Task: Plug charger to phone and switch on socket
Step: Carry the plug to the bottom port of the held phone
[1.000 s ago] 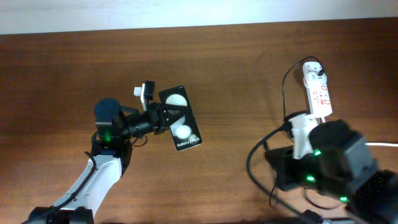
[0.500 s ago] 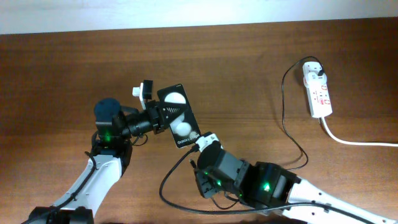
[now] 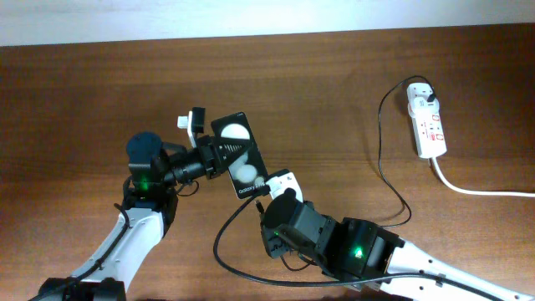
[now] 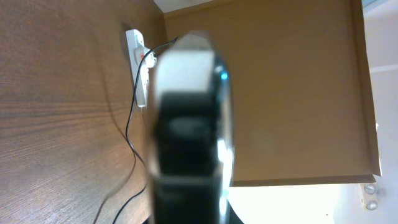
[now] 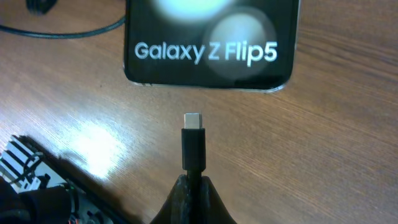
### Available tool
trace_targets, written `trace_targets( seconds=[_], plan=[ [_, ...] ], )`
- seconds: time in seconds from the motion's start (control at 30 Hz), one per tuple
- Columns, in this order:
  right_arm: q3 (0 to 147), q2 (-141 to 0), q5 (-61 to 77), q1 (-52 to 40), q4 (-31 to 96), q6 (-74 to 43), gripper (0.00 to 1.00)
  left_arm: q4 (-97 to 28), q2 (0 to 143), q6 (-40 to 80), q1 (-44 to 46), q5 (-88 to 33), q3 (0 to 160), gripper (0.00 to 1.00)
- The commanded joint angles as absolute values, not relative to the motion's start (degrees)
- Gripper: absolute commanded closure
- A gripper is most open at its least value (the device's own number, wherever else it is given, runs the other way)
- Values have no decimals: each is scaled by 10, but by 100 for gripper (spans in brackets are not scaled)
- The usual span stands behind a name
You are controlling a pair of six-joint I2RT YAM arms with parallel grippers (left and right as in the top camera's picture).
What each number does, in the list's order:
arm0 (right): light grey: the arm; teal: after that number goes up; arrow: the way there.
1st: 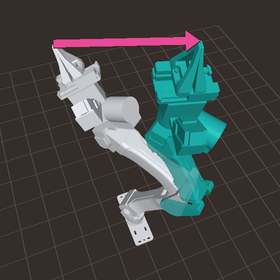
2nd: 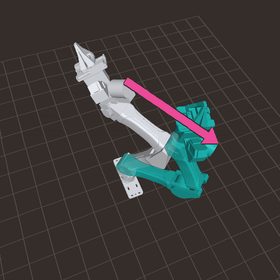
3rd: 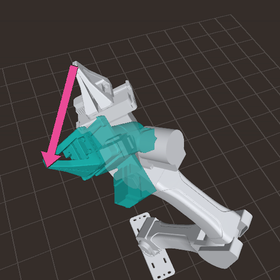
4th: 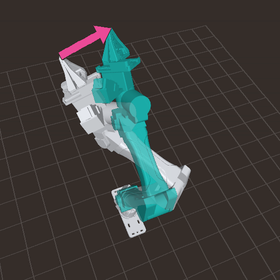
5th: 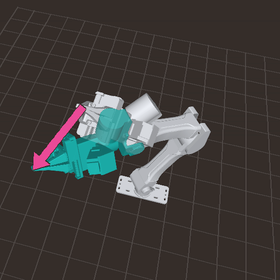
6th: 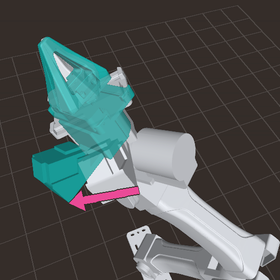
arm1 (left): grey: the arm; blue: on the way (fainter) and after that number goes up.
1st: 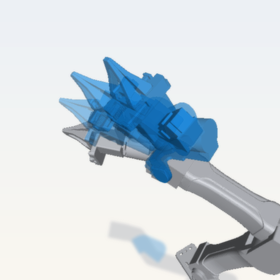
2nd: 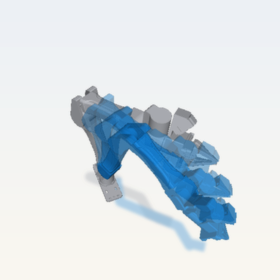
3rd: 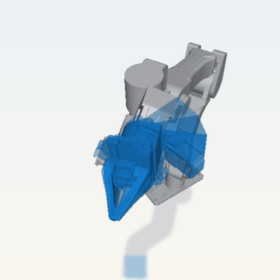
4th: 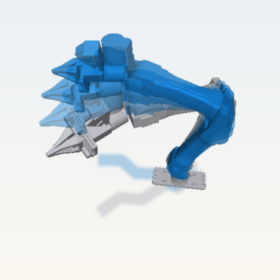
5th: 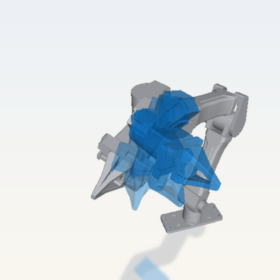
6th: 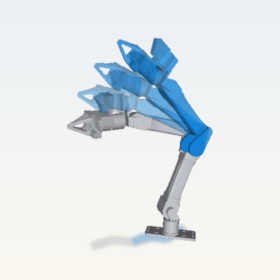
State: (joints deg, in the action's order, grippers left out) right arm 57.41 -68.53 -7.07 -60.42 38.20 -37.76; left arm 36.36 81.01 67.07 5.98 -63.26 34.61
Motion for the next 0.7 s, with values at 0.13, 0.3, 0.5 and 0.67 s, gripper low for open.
trace_targets(
  seconds=[0.13, 0.3, 0.5, 0.67],
  plan=[
    [580, -682, -97, -607, 366, -384, 96, 336, 809, 659, 59, -647, 356, 100],
    [580, -682, -81, -607, 371, -385, 96, 336, 809, 664, 59, -647, 356, 100],
    [580, -682, -62, -607, 381, -397, 96, 336, 809, 668, 59, -647, 356, 100],
    [580, -682, -71, -607, 379, -397, 96, 336, 809, 673, 59, -658, 356, 100]
  ],
)
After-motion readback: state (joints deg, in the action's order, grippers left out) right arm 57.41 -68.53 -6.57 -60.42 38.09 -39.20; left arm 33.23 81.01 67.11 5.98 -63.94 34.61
